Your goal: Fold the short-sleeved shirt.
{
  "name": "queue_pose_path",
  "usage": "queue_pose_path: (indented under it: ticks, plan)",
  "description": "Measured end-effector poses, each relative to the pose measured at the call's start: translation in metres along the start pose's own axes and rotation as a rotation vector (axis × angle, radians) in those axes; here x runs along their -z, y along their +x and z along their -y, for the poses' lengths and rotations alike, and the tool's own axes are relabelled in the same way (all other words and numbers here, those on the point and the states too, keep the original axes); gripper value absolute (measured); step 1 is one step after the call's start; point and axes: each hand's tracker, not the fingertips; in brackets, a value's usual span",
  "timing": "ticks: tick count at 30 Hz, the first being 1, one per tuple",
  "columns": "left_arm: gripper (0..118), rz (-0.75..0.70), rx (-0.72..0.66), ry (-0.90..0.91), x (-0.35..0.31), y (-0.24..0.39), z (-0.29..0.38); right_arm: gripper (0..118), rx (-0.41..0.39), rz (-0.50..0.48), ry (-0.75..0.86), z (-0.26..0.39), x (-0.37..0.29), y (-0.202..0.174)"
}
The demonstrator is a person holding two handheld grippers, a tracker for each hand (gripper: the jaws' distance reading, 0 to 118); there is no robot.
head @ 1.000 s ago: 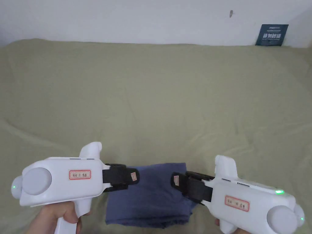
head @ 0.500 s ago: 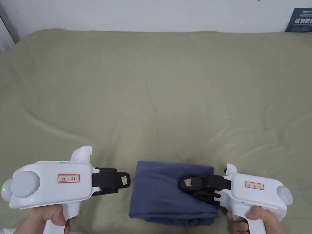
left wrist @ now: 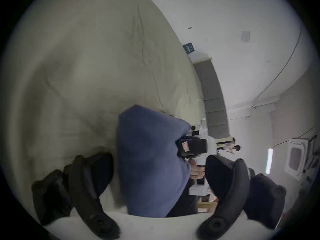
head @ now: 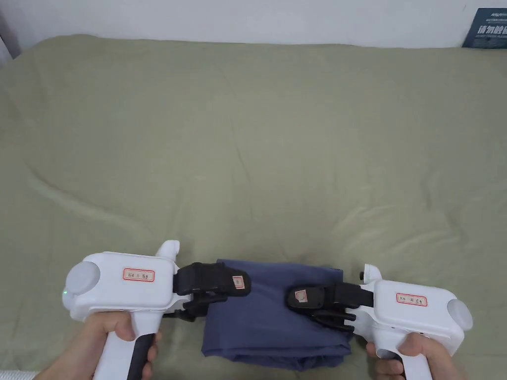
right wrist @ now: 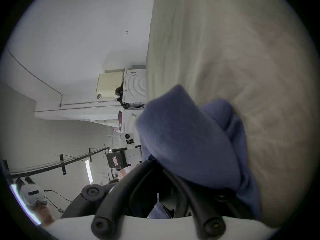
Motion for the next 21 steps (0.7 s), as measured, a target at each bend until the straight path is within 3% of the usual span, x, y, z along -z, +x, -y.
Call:
queue_pose_path:
  ticks: [1, 3, 5, 8, 10, 13, 17, 18, 21]
  plan:
    - [107, -0.003, 0.007, 0.016, 0.004, 0.0, 0.0, 0, 0.003, -0.003, 0.0, -0.006, -0.002, 0.004]
    - [81, -0.026, 0.0, 0.028, 0.014, -0.003, -0.001, 0, 0.006, -0.006, 0.0, -0.005, -0.002, 0.004]
    - [32, -0.124, 0.019, 0.032, 0.019, -0.006, -0.001, 0, 0.015, -0.007, 0.002, -0.013, -0.005, 0.011]
    - [32, -0.059, -0.019, 0.027, 0.013, -0.01, -0.002, 0, -0.016, 0.045, -0.006, -0.015, -0.005, -0.001]
    - [32, -0.092, 0.006, 0.027, 0.013, 0.004, 0.006, 0, -0.107, 0.135, -0.002, -0.013, -0.004, -0.015]
    - [32, -0.114, 0.01, 0.028, 0.009, 0.016, 0.008, 0, -0.429, 0.341, 0.08, 0.01, -0.015, -0.065]
    - [31, -0.13, 0.058, 0.029, 0.003, 0.028, 0.009, 0, -0.84, 0.629, 0.422, 0.082, -0.044, -0.132]
    - [31, -0.132, 0.069, 0.022, 0.0, 0.034, 0.01, 0, -0.921, 0.692, 0.518, 0.102, -0.049, -0.143]
    - [31, -0.136, 0.089, 0.009, -0.002, 0.042, 0.01, 0, -1.042, 0.801, 0.758, 0.148, -0.062, -0.162]
